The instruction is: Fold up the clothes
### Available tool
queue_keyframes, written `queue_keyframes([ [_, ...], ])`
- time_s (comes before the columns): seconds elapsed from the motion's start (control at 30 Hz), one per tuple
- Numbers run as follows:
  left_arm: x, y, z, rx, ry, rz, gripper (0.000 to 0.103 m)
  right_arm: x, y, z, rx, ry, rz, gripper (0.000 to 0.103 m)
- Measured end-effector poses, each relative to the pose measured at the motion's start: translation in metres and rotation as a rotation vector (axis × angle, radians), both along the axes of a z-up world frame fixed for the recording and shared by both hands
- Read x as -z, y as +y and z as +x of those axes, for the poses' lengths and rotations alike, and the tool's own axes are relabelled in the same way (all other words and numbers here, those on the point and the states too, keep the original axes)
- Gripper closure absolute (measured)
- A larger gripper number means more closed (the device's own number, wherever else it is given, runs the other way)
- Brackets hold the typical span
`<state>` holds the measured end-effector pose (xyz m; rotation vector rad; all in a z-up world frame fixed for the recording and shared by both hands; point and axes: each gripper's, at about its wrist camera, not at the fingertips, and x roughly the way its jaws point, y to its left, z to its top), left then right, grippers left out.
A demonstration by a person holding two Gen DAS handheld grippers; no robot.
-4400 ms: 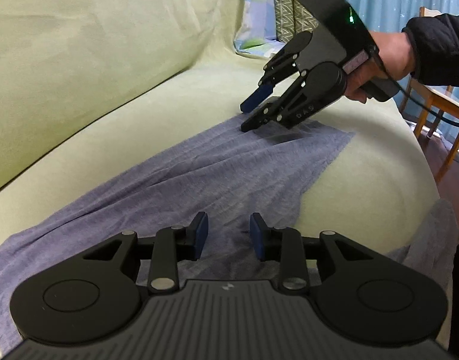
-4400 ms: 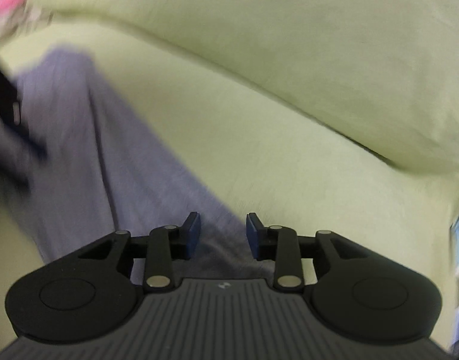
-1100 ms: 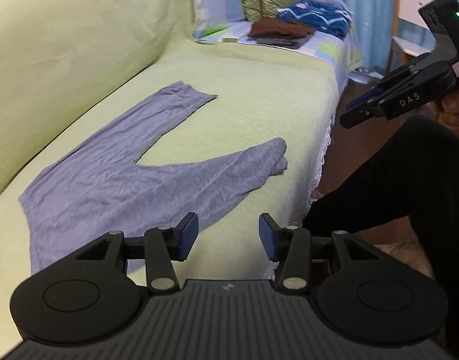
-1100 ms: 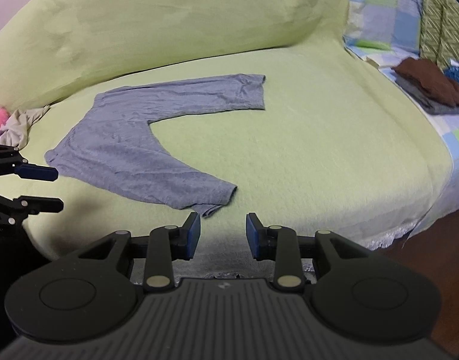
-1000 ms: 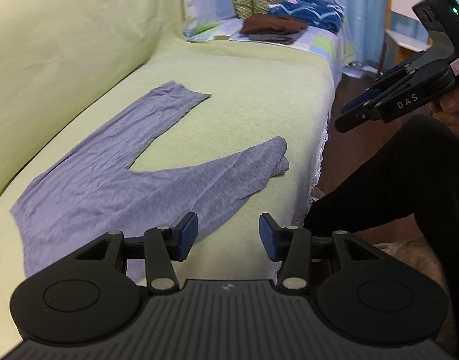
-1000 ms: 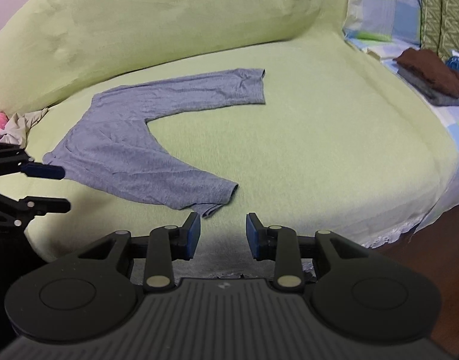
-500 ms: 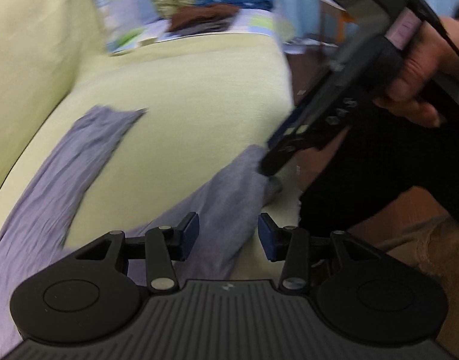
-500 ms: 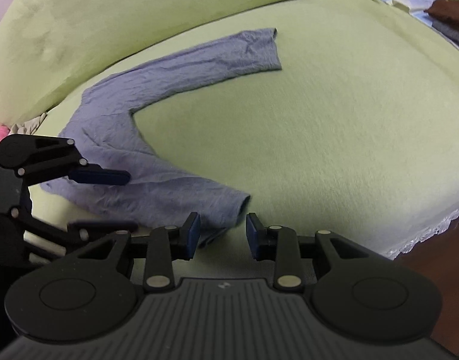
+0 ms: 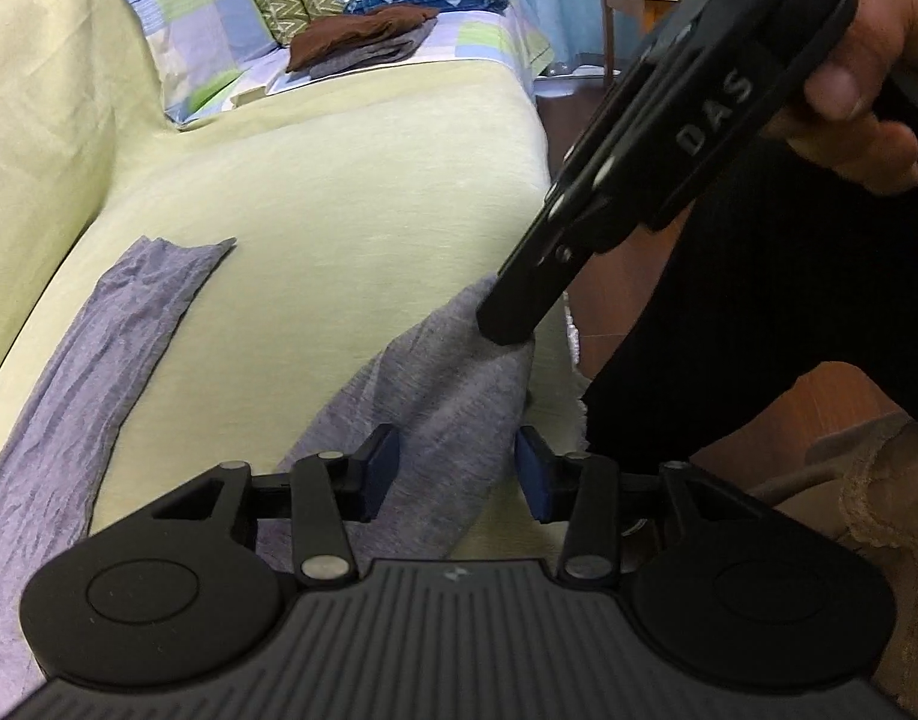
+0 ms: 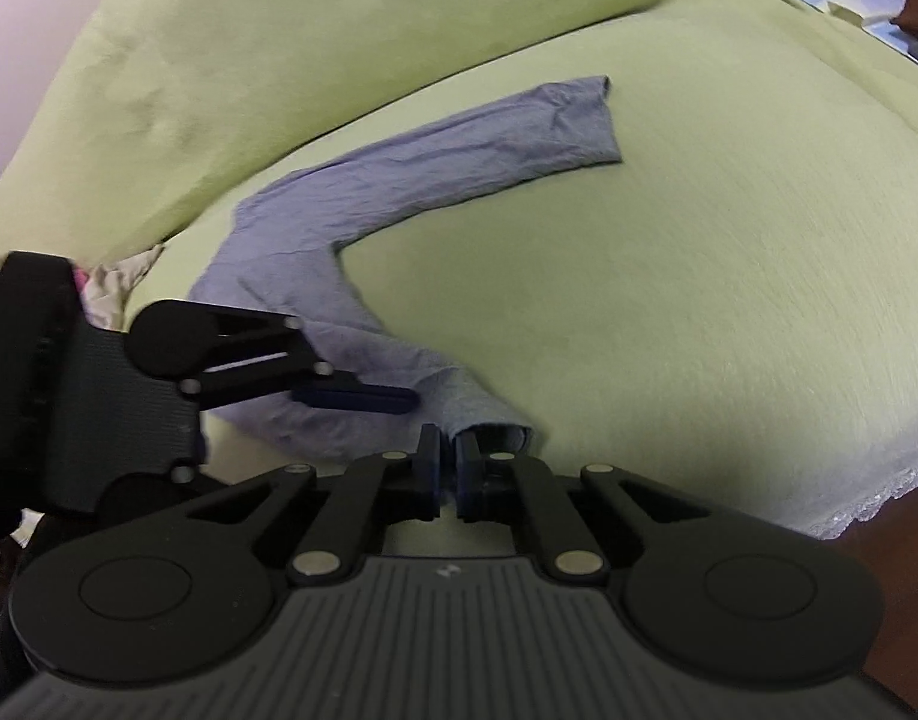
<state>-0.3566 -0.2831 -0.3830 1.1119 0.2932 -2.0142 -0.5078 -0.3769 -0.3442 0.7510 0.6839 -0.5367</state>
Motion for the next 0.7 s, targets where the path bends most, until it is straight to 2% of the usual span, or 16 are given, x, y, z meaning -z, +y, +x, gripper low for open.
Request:
queue_keyframes([
  [0.07, -0.002, 0.005, -0.001, 0.013, -0.001, 0.006, 0.091, -0.002, 0.005, -0.002, -0.024, -0.006, 0.014, 0.1],
  [0.1, -0.003, 0.007, 0.0, 0.019, 0.001, 0.013, 0.097, -0.002, 0.007, -0.002, -0.037, -0.005, 0.015, 0.1],
  [0.27, -0.005, 0.022, 0.004, 0.055, 0.011, 0.062, 0.098, 0.003, 0.018, 0.001, -0.095, -0.003, 0.042, 0.099],
  [0.33, -0.004, 0.028, 0.006, 0.064, 0.019, 0.084, 0.098, 0.007, 0.02, 0.003, -0.12, -0.003, 0.06, 0.095],
  [0.37, -0.003, 0.03, 0.008, 0.067, 0.025, 0.099, 0.098, 0.009, 0.021, 0.004, -0.133, -0.003, 0.069, 0.089],
  [0.4, -0.002, 0.032, 0.009, 0.072, 0.027, 0.109, 0.098, 0.009, 0.02, 0.003, -0.128, -0.001, 0.067, 0.08],
  [0.43, -0.001, 0.034, 0.009, 0.077, 0.029, 0.119, 0.098, 0.009, 0.018, 0.001, -0.113, -0.006, 0.07, 0.077],
  [0.63, 0.006, 0.04, 0.008, 0.103, 0.031, 0.163, 0.098, 0.01, 0.0, -0.009, 0.013, 0.007, 0.019, 0.075],
  [0.7, 0.008, 0.039, 0.007, 0.11, 0.03, 0.173, 0.098, 0.017, -0.007, 0.001, 0.0, 0.063, -0.028, 0.076],
])
